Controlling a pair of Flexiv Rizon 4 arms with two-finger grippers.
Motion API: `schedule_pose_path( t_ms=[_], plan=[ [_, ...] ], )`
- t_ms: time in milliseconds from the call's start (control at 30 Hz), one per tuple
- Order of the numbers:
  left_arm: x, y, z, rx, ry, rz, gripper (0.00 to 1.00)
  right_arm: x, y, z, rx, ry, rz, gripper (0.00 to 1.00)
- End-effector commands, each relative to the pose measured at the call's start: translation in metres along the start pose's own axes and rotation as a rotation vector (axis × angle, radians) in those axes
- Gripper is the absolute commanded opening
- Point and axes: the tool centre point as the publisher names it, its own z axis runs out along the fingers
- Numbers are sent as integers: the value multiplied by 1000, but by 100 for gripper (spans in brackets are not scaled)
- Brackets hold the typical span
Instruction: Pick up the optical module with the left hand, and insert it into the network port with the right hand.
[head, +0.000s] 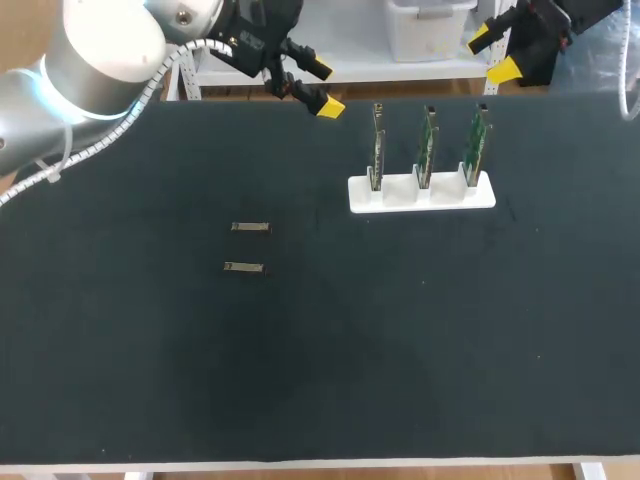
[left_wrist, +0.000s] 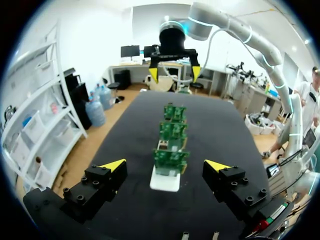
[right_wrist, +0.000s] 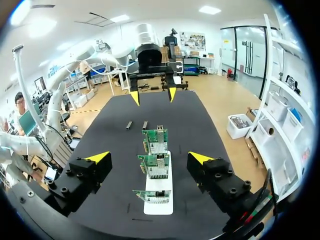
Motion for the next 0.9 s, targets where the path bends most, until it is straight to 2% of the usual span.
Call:
schedule_pose_path(
  t_ms=[33,100,167,267,367,433,633,767,900],
  plan=[
    [-2,0,-7,-23,90,12,100,-1,-7,-2,-83,0,1,100],
    [-3,0,-10,-36,164,36,100,-1,-7,-2,-83,0,1,100],
    [-3,0,-13,-67,279,55,100,-1,-7,-2,-83,0,1,100],
    [2,-8,-18,-79,407,87,100,-1,-7,-2,-83,0,1,100],
    [20,-18,-19,-81,568,58,100,-1,-7,-2,-83,0,1,100],
    [36,-21,-18,-68,638,29,100,-1,-7,-2,-83,0,1,100],
    [73,-29,-21,-60,781,-26,100,-1,-7,-2,-83,0,1,100],
    [90,-33,-27,-55,859,6,100,-1,-7,-2,-83,0,1,100],
    [97,-35,-31,-40,922,53,100,-1,-7,-2,-83,0,1,100]
  ],
)
